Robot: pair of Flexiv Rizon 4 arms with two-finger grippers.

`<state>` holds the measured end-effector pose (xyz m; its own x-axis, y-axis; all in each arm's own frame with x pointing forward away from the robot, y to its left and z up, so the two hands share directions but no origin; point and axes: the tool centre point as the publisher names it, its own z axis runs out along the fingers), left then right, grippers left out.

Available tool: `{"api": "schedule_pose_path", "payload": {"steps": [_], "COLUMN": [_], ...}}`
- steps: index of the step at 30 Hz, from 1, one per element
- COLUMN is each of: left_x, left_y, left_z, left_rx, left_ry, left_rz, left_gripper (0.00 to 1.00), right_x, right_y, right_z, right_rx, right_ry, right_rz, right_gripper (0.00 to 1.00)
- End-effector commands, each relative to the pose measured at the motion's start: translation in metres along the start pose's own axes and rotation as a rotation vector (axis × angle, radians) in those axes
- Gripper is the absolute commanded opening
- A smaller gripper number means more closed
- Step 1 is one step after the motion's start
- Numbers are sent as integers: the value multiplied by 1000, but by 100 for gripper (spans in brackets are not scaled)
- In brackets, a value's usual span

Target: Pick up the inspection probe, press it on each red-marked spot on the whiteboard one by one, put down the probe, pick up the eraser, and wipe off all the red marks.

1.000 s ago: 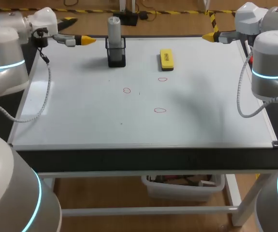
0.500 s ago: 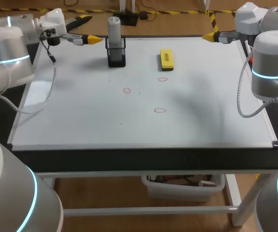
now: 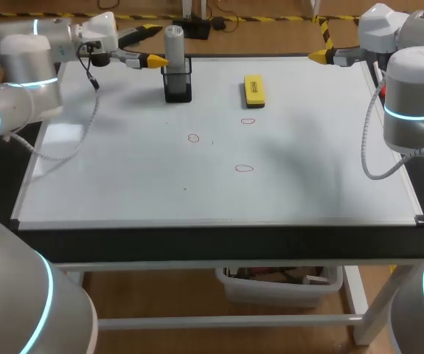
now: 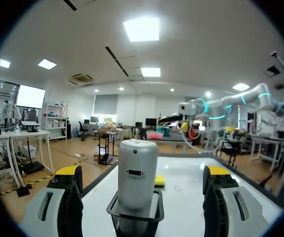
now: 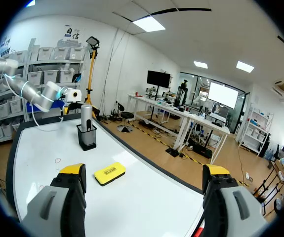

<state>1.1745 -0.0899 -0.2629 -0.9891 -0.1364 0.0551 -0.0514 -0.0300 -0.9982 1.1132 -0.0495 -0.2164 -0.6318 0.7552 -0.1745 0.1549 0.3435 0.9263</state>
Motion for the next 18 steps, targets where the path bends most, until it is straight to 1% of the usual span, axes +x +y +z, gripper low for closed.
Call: {"api": "schedule_pose_path", "payload": {"steps": [1,3,7,14,18], "left_x": [-7,-5,-2,-3,-7], "left_y": [5,6,8,8,11], "left_z": [13,19,31,42,48], "left_rx": [22,37,32,32,33], "left_ry": [63,63,65,45,41], "left_rz": [-6,-15,-18,-24,-30], "left_gripper": [100,100,100,100,100], "right_x": [0,0,0,0,0], "right_y": [0,0,0,0,0], "right_z": [0,0,0,0,0], "right_rx": [2,2,2,2,2], "right_ry": [1,1,1,1,1], "right_rz": [0,0,0,0,0], "right_gripper": [100,100,100,100,100]}}
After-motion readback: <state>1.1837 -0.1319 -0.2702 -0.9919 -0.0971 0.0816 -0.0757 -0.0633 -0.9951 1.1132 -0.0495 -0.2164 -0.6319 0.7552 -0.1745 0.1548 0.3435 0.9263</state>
